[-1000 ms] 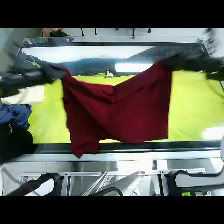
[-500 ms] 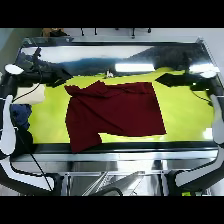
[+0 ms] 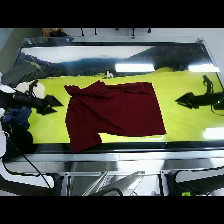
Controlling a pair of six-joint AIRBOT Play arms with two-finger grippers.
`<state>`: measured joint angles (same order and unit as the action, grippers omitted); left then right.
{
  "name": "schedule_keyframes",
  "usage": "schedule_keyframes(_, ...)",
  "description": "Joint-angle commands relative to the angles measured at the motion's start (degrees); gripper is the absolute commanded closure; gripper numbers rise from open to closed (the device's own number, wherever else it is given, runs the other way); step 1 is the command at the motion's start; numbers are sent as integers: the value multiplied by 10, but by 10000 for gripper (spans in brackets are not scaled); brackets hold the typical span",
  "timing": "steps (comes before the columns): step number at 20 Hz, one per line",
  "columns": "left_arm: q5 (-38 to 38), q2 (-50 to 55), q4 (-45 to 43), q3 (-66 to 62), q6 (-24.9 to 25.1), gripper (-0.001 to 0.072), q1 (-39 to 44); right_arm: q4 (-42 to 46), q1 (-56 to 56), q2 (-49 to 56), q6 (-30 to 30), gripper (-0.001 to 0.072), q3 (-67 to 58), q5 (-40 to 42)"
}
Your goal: Fold the shirts.
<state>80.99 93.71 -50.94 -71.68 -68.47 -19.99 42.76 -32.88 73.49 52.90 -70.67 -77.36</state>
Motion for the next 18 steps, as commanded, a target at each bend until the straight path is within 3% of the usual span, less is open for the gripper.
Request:
schedule_keyframes(1,-58,16,-31,65,15,36,5,10,-15,-3,-2,351,52,-10)
schedule_keyframes(7,-76,82,-31,19,16,39,69,18,-14,-3,-4,349,68,-21)
schedule_keyframes(10,-64,99,-31,-16,16,494,94,36,-14,-3,-5,345,73,-27)
schedule_keyframes(12,-47,101,-32,-32,17,660,98,38,-13,-3,-14,307,87,-25)
schedule_keyframes(14,-21,101,-35,-49,18,690,97,42,-9,-3,-15,208,108,-18)
schedule_keyframes(18,19,101,-35,-81,17,689,97,63,12,-2,-16,210,161,1)
